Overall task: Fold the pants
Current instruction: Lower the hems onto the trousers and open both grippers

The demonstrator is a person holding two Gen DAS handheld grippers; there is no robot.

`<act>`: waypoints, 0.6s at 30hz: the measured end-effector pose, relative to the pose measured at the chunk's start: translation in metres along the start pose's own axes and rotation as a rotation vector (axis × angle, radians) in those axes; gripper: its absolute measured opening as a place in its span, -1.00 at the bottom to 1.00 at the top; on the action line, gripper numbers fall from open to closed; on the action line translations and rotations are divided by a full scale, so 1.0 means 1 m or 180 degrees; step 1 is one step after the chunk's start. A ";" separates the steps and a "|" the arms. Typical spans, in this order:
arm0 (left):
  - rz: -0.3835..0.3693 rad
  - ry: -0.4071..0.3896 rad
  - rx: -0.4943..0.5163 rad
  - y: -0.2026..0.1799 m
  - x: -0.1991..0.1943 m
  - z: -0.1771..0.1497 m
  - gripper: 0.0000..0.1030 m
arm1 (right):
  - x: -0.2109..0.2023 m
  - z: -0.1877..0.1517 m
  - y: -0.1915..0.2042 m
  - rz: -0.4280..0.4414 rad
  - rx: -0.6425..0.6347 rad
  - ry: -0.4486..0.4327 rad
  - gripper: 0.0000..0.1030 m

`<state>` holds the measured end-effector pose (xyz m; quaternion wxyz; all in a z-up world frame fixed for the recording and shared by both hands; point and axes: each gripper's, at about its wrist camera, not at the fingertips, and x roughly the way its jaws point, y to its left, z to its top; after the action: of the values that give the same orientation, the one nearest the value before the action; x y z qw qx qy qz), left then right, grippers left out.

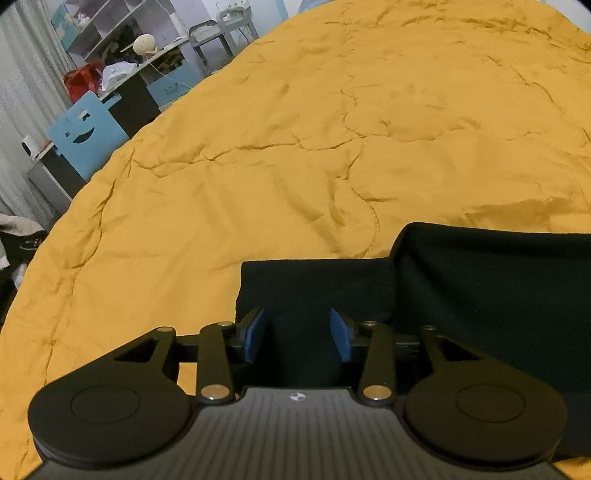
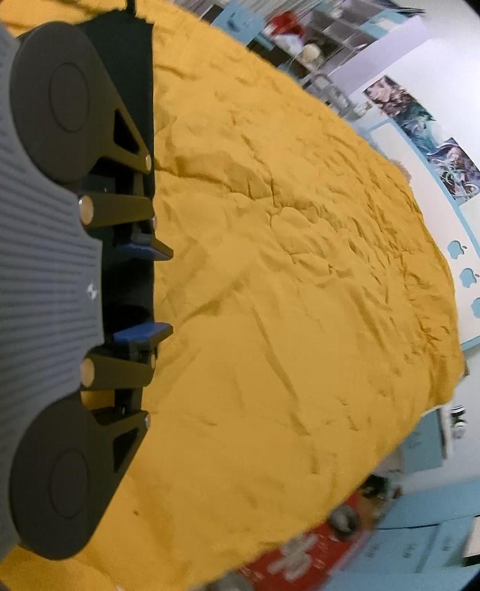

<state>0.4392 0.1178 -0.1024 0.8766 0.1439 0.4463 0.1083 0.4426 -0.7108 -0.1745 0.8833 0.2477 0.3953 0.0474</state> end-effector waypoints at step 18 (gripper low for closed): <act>0.0018 -0.0049 0.0043 0.004 -0.012 -0.001 -0.05 | -0.030 -0.003 0.024 -0.0619 -0.0138 -0.0491 -1.00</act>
<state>0.4313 0.1176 -0.0924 0.8787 0.1519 0.4398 0.1066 0.4225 -0.6968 -0.1442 0.9166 0.1920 0.3472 -0.0492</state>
